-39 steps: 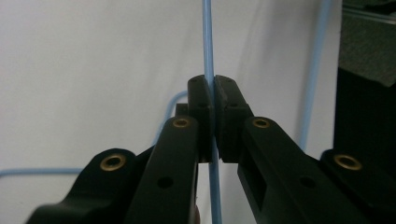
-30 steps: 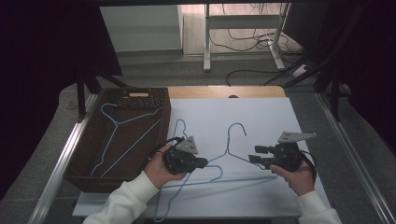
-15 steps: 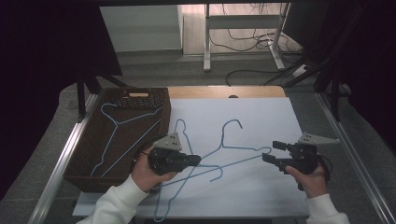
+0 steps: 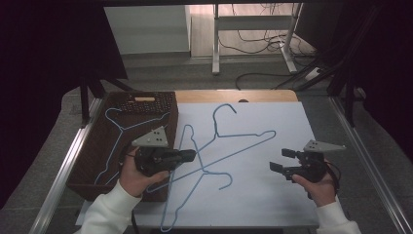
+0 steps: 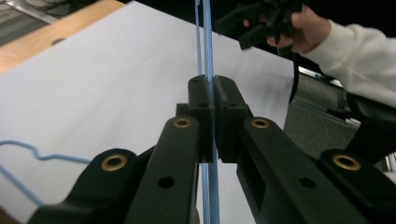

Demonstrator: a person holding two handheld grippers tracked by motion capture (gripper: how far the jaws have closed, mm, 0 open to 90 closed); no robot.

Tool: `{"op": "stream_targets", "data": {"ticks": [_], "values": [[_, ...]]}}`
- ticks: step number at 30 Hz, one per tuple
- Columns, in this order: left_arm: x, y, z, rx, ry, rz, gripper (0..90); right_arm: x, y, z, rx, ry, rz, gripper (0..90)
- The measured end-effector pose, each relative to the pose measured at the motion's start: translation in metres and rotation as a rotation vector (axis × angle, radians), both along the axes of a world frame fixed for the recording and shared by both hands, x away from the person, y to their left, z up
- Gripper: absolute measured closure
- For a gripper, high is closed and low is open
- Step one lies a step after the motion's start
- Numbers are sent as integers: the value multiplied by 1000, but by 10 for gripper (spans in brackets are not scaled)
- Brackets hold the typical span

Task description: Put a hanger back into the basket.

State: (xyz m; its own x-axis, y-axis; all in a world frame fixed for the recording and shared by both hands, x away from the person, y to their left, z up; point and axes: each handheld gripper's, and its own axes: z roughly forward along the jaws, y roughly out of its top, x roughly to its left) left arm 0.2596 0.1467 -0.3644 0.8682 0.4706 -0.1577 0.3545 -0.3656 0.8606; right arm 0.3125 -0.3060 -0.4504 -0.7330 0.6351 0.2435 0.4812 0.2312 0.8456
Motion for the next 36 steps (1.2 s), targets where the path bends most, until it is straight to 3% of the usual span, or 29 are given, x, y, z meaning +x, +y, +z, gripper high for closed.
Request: {"op": "stream_targets", "data": {"ticks": [10, 18, 36], "values": [[1, 39, 12, -27, -24, 81, 871, 1, 13, -12, -83, 10, 19, 148], [-2, 70, 15, -48, -35, 149, 871, 0, 18, -16, -105, 15, 26, 145], [9, 140, 3, -81, -19, 331, 871, 1, 22, -22, -147, 28, 30, 138]]}}
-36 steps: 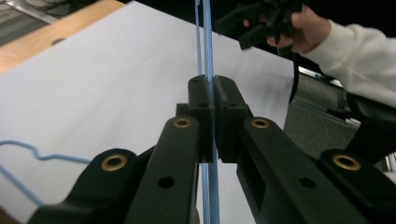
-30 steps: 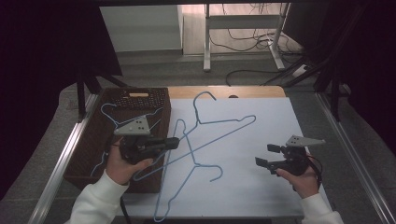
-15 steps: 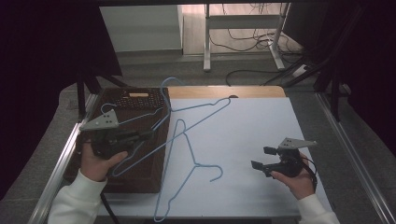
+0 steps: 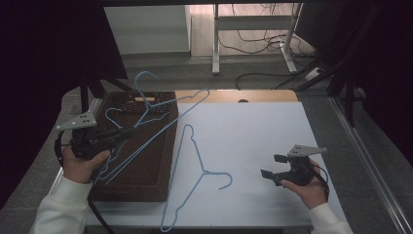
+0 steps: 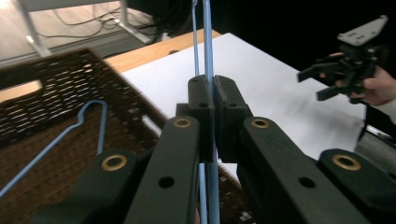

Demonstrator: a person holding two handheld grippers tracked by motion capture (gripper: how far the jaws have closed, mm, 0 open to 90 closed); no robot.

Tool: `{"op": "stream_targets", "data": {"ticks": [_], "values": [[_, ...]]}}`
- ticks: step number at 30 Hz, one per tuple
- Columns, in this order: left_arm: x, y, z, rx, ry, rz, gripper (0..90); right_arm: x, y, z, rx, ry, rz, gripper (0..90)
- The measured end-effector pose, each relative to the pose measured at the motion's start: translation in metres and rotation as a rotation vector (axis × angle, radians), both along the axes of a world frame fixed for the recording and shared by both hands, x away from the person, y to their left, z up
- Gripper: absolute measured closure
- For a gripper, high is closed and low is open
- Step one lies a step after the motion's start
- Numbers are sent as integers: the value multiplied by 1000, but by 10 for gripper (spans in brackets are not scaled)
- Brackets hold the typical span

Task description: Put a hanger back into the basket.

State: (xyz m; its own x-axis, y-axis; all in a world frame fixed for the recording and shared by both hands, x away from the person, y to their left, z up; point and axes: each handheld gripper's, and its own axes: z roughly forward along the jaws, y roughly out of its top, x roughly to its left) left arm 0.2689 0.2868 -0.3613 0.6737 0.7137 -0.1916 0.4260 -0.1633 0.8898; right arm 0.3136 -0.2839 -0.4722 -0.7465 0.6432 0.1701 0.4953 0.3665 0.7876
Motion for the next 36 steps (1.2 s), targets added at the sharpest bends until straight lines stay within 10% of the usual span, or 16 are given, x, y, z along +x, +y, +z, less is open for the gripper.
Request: {"op": "stream_targets", "data": {"ticks": [36], "values": [[23, 68, -49, -5, 81, 186, 871, 0, 3, -4, -24, 2, 2, 138]]}}
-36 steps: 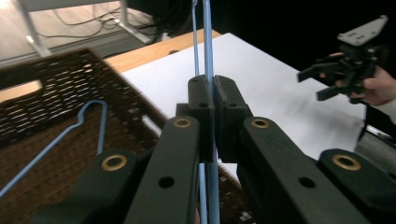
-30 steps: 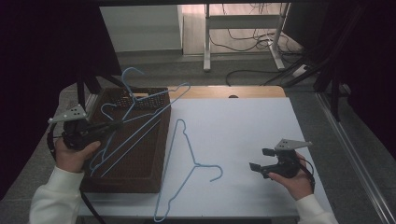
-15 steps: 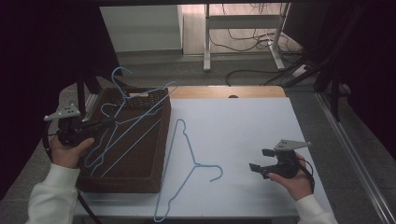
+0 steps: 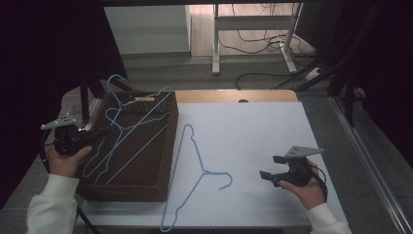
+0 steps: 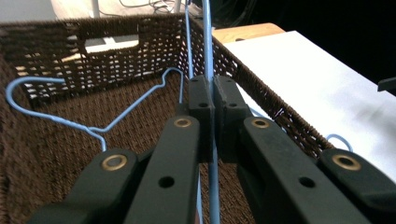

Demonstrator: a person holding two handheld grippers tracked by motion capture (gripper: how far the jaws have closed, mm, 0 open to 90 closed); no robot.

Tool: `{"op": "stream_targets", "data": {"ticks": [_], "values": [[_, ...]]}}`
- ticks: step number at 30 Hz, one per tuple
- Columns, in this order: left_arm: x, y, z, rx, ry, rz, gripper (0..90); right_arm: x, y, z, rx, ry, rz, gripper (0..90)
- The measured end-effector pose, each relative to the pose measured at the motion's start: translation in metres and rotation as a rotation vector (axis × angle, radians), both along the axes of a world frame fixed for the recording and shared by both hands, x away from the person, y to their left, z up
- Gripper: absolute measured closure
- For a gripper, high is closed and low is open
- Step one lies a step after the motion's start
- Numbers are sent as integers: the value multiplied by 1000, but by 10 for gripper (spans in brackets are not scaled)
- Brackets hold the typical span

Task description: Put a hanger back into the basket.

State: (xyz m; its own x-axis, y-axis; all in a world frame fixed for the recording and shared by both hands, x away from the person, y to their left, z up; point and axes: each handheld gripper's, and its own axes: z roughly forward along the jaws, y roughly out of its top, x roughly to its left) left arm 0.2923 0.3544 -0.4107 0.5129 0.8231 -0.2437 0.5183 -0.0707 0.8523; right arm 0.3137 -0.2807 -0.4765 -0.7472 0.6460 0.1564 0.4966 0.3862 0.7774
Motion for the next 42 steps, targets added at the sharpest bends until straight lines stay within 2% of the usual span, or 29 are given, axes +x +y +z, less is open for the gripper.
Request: {"op": "stream_targets", "data": {"ticks": [4, 6, 12, 14, 17, 20, 21, 22, 24, 26, 27, 29, 33, 35, 42], "values": [[1, 0, -6, -15, 12, -1, 871, 0, -1, 0, -1, -2, -1, 138], [0, -1, -9, 2, 23, 1, 871, 1, -2, 0, 1, 0, -1, 137], [0, -4, -16, 9, 61, -16, 871, 1, -2, 2, 7, -6, -2, 138], [-1, -7, -18, 31, 71, -24, 871, 0, -3, 3, 11, -8, -5, 138], [0, -8, -24, 34, 91, -17, 870, 1, -5, 5, 22, -9, -26, 138], [4, -8, -29, 59, 133, -10, 868, 1, -7, 9, 50, -15, -46, 138], [5, -9, -32, 78, 134, 5, 866, 1, -8, 10, 56, -17, -47, 138], [6, -11, -33, 104, 128, 34, 851, 2, -8, 10, 55, -19, -48, 138], [5, -14, -32, 141, 100, 80, 655, 3, -10, 8, 54, -12, -59, 138], [0, -15, -26, 181, 64, 127, 506, 4, -10, 7, 46, -9, -55, 138], [-2, -15, -22, 183, 54, 145, 429, 4, -10, 6, 37, -7, -52, 138], [-6, -14, -16, 169, 29, 147, 343, 5, -8, 4, 27, -1, -46, 138], [-14, -19, -4, 147, -9, 124, 292, 5, -1, 2, 11, 0, -27, 138], [-18, -26, 0, 141, -20, 91, 287, 5, 1, 0, 0, 1, -16, 137], [-24, -60, 9, 130, -25, -21, 263, 4, 9, -3, -25, 3, 15, 136]]}}
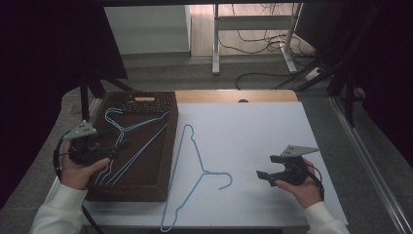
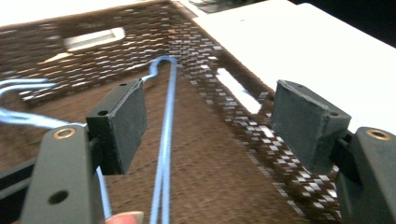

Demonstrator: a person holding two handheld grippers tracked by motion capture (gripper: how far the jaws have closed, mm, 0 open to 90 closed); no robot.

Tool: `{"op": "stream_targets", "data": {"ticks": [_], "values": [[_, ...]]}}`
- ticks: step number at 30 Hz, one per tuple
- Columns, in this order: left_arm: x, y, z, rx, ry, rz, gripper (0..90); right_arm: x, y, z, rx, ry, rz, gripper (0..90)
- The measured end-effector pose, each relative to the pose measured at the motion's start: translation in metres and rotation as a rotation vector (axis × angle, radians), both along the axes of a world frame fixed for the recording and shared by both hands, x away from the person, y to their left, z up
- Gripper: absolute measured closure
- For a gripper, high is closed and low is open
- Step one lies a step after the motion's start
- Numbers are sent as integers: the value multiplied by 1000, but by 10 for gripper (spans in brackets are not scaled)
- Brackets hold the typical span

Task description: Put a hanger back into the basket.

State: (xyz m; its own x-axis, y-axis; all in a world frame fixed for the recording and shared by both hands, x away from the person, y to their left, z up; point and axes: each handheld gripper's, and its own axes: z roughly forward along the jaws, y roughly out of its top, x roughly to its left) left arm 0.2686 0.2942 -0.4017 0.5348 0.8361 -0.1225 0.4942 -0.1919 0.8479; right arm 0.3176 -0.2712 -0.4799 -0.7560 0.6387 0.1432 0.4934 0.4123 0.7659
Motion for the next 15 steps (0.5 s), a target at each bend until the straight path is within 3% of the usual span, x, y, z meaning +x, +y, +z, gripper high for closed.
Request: {"op": "stream_targets", "data": {"ticks": [5, 15], "values": [[-2, -27, 0, 9, 26, -77, 244, -1, 2, 0, -7, 7, 9, 136], [-11, -71, -2, 19, 34, -185, 226, -4, 5, 1, -9, -4, 23, 136]]}}
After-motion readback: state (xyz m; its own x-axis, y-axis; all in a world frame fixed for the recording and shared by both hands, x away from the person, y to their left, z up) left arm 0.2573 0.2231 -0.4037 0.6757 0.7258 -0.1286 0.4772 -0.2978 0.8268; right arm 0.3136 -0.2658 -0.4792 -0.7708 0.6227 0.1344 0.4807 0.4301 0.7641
